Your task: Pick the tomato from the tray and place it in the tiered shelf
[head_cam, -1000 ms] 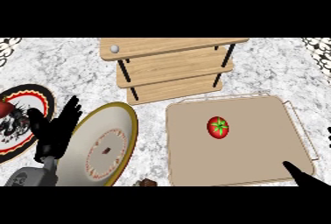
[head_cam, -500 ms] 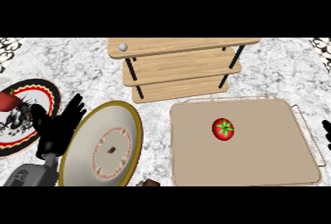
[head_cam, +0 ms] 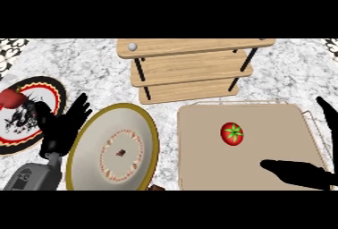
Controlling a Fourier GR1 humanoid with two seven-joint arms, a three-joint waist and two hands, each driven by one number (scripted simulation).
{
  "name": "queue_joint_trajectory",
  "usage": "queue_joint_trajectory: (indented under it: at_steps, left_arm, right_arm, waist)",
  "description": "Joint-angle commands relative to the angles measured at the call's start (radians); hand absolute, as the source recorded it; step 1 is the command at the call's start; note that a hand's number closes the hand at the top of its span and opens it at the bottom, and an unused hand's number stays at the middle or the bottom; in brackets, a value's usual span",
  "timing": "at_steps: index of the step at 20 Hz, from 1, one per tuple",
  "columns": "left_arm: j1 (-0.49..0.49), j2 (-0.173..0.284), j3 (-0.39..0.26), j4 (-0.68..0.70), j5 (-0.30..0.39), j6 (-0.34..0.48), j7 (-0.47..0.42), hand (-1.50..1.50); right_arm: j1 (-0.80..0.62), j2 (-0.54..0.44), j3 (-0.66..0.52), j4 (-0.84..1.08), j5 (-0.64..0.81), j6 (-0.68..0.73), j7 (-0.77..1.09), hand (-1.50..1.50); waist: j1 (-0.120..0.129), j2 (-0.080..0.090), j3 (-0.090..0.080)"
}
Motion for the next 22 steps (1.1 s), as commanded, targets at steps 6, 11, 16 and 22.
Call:
queue_joint_trajectory:
  at_steps: [6,11,16,22]
  left_arm:
    - [0.051,-0.026,-0.021,0.040,-0.014,-0.005,-0.006,0.00]
    - [0.053,-0.032,-0.030,0.017,-0.029,0.017,0.019,0.00]
    - [0.050,-0.015,0.003,0.020,-0.030,0.028,0.019,0.00]
    - [0.106,-0.029,-0.005,-0.011,-0.020,0.013,0.012,0.00]
  right_arm:
    - [-0.206,0.146,0.054,0.244,0.062,0.135,0.277,-1.50]
    - [-0.268,0.268,0.087,0.359,0.132,0.182,0.278,-1.50]
    - [-0.282,0.371,0.063,0.453,0.228,0.210,0.278,-1.50]
    - [-0.308,0.465,0.031,0.510,0.361,0.277,0.278,-1.50]
  waist:
    - [0.004,0.006,-0.005]
    - [-0.015,-0.002,-0.004]
    - [-0.034,-0.005,-0.003]
    - [-0.040,-0.009,-0.001]
